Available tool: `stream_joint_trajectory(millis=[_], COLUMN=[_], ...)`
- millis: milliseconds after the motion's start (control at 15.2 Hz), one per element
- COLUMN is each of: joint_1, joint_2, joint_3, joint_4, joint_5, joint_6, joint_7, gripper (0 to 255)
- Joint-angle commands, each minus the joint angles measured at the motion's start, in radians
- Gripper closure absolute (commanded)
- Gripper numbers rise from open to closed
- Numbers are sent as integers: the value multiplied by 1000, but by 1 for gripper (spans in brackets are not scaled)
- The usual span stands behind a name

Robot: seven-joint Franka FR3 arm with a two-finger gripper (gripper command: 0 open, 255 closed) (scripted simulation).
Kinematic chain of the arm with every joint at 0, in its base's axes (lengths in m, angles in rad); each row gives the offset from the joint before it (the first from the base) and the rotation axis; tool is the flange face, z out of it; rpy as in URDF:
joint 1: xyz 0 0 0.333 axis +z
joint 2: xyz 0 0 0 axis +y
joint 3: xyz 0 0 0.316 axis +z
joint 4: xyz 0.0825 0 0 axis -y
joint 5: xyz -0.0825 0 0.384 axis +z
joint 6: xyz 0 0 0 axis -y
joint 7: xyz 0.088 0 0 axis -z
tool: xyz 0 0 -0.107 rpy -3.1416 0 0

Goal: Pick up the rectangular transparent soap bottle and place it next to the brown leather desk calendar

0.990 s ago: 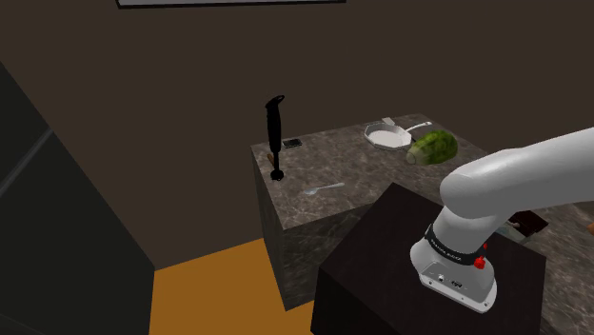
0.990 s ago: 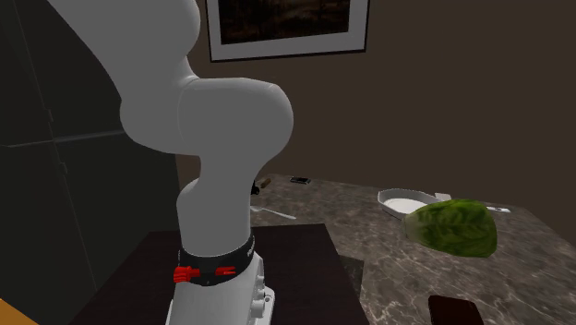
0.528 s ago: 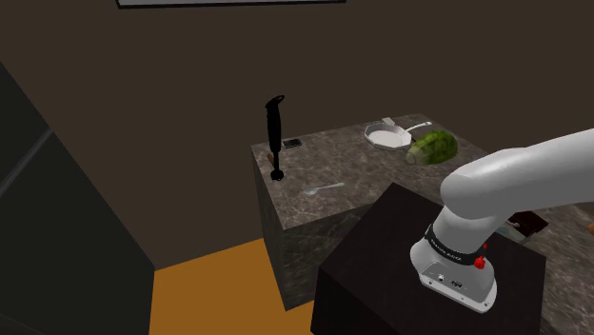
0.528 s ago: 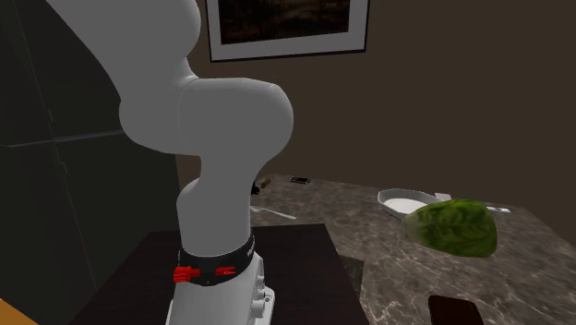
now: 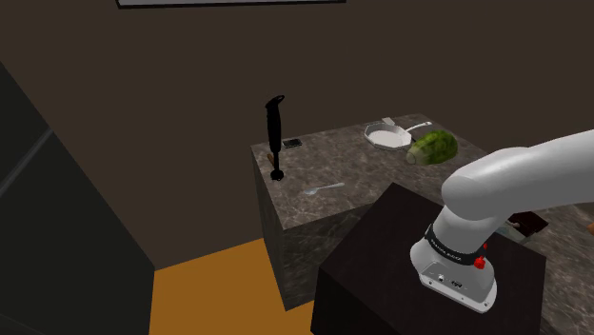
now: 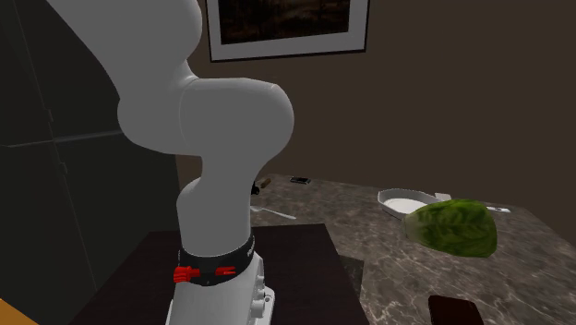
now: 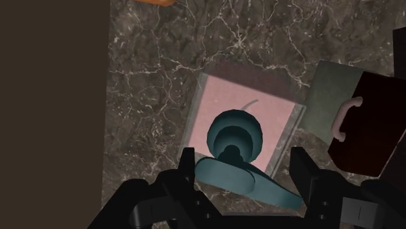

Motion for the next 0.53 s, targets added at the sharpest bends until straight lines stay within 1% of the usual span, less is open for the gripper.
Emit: stream_joint_trajectory(millis=[0, 462], joint_1=[11, 56], joint_2=[-3, -16], joint_3=[-23, -108], joint_4=[-13, -49], joint_5=[-13, -61], joint_6=[23, 96], joint_7=[6, 27], gripper=[255, 255])
